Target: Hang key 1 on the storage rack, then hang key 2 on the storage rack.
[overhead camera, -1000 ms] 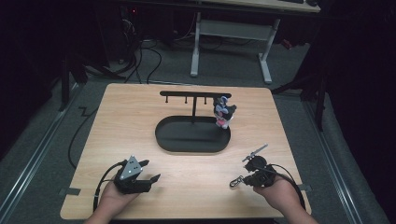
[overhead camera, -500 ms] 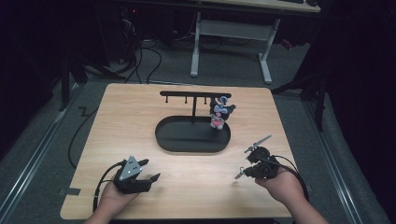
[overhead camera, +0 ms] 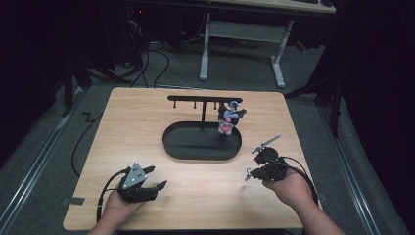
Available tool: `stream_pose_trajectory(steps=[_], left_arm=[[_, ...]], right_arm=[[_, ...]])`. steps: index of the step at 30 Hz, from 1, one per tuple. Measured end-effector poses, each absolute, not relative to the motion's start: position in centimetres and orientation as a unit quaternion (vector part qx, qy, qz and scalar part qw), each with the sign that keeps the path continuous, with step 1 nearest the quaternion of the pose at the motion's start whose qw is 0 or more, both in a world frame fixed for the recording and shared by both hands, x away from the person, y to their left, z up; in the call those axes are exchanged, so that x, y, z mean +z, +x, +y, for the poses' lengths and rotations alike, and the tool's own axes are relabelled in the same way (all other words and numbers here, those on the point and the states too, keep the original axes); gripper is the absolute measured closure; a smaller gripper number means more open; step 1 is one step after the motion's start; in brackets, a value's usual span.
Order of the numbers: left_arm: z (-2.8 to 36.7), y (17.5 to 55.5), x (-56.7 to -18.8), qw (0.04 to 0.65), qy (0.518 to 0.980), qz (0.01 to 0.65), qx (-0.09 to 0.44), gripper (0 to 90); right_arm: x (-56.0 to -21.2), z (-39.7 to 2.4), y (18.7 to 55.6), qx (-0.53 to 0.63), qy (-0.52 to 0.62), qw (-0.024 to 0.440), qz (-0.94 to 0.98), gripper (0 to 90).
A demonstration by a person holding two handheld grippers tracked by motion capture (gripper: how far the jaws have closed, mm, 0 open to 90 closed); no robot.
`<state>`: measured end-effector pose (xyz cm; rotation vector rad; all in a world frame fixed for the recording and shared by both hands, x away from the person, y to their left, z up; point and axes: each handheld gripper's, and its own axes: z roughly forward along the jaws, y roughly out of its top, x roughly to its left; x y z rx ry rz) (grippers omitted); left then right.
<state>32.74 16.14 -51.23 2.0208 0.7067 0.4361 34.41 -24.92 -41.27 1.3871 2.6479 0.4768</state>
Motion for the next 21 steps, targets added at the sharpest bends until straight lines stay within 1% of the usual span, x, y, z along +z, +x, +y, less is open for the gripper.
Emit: stream_pose_trajectory(steps=[21], left_arm=[[15.7, 32.6, -51.3, 0.458, 0.825, 0.281, 0.175, 31.7]], right_arm=[[-40.4, -24.1, 36.1, 0.16, 0.458, 0.06, 0.872, 89.3]])
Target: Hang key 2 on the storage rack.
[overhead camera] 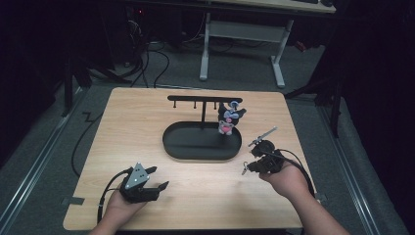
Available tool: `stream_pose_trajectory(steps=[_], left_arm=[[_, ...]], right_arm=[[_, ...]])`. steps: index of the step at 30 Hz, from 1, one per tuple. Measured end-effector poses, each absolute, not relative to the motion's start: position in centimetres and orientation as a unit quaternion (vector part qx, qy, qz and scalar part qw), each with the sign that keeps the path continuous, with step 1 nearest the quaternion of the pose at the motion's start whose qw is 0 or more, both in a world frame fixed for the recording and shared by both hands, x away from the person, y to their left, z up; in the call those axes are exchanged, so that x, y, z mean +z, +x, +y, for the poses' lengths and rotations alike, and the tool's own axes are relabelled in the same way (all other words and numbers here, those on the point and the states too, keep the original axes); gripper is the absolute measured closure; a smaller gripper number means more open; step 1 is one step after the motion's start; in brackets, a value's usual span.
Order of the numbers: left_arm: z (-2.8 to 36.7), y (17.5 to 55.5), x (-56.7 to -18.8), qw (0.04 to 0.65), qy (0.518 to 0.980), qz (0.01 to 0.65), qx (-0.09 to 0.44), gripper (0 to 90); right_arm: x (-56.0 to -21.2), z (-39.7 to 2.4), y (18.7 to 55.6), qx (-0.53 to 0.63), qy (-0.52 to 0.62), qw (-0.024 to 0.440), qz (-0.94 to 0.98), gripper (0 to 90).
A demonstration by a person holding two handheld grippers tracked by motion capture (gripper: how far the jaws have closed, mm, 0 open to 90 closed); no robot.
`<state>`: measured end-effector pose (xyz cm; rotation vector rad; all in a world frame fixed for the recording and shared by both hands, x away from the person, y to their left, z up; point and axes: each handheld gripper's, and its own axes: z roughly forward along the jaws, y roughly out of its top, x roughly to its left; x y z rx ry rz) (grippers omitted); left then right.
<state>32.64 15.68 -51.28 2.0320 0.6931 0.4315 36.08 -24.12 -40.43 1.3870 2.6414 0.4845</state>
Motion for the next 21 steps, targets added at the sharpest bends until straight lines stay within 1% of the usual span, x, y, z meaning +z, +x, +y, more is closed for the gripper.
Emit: stream_pose_trajectory(steps=[13, 21], left_arm=[[15.8, 32.3, -51.3, 0.451, 0.829, 0.279, 0.181, 31.6], [16.3, 32.3, -51.3, 0.45, 0.827, 0.285, 0.181, 31.5]], right_arm=[[-38.2, -21.8, 39.0, 0.167, 0.438, 0.066, 0.881, 89.3], [-36.8, -20.2, 41.2, 0.176, 0.426, 0.059, 0.885, 89.3]])
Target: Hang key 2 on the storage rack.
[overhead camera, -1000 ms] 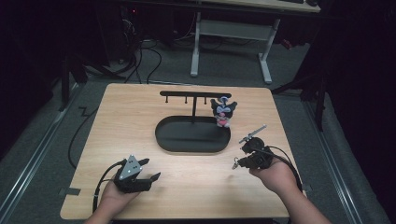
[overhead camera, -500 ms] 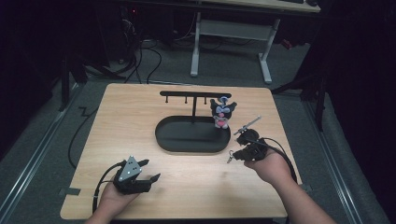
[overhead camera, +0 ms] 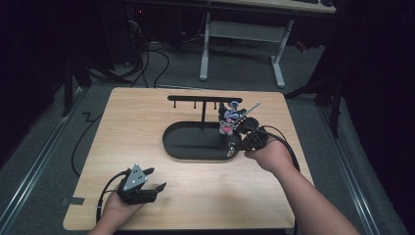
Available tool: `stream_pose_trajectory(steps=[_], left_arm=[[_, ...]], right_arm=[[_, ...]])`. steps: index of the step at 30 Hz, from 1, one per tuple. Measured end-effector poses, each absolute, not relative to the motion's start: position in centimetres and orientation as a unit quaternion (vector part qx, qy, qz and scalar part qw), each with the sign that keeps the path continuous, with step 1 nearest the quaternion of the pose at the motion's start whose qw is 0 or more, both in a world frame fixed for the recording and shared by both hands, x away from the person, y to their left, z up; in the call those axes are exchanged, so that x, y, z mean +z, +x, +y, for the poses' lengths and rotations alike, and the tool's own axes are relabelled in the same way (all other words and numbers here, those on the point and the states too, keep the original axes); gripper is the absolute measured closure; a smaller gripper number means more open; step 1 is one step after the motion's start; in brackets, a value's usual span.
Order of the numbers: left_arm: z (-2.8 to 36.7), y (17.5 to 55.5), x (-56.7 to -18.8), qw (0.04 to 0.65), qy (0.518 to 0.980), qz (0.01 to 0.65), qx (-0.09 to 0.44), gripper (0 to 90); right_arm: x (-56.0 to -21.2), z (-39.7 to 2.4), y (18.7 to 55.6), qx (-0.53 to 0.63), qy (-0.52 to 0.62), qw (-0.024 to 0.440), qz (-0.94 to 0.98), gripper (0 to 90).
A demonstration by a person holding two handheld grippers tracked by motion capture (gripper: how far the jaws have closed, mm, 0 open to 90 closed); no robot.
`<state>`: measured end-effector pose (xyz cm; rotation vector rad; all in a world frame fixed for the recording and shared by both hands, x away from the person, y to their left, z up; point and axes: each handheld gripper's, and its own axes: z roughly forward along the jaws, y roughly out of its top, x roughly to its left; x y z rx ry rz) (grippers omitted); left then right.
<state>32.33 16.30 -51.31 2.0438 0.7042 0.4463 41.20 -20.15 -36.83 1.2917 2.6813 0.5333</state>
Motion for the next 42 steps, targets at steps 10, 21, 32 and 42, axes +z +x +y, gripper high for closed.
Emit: stream_pose_trajectory(steps=[10, 21, 32, 42], left_arm=[[16.4, 32.4, -51.3, 0.453, 0.826, 0.284, 0.179, 31.5], [16.5, 32.3, -51.3, 0.457, 0.823, 0.288, 0.175, 31.4], [16.5, 32.4, -51.3, 0.457, 0.824, 0.287, 0.173, 31.5], [16.5, 32.4, -51.3, 0.457, 0.824, 0.286, 0.173, 31.4]], right_arm=[[-35.4, -18.2, 43.7, 0.182, 0.42, 0.056, 0.887, 89.4], [-34.2, -17.2, 46.0, 0.19, 0.422, 0.059, 0.885, 89.4], [-32.4, -16.8, 47.6, 0.198, 0.434, 0.067, 0.877, 89.4], [-32.1, -15.7, 49.1, 0.2, 0.432, 0.069, 0.877, 89.3]])
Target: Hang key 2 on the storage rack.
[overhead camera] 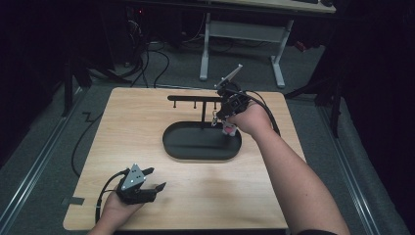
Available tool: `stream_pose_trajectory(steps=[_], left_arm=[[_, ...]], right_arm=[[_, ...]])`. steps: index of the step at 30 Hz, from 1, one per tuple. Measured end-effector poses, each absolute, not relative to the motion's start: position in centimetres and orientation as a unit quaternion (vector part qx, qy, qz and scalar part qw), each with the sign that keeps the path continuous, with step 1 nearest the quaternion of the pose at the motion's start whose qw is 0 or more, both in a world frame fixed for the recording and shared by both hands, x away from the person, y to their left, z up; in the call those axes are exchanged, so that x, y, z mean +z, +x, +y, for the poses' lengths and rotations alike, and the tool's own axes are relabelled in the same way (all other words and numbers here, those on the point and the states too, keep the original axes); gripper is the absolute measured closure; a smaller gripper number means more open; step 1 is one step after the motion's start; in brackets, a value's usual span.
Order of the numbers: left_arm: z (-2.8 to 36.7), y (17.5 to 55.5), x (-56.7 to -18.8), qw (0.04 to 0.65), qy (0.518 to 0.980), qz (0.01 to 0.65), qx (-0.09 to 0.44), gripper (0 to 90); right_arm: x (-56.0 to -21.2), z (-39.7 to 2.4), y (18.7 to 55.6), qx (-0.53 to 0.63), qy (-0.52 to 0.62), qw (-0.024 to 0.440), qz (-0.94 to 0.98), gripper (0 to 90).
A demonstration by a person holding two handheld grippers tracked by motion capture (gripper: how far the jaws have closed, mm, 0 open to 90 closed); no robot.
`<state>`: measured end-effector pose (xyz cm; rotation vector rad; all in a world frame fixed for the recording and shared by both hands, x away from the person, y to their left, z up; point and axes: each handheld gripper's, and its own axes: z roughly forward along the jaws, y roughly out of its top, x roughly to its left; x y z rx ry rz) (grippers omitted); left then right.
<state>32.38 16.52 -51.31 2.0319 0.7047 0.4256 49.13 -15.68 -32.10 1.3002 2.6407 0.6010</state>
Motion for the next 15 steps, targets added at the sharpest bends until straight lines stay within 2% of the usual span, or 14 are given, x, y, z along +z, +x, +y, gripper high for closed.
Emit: stream_pose_trajectory(steps=[15], left_arm=[[16.4, 32.4, -51.4, 0.456, 0.826, 0.284, 0.171, 31.5]], right_arm=[[-32.3, -15.7, 50.6, 0.203, 0.443, 0.075, 0.87, 89.3]])
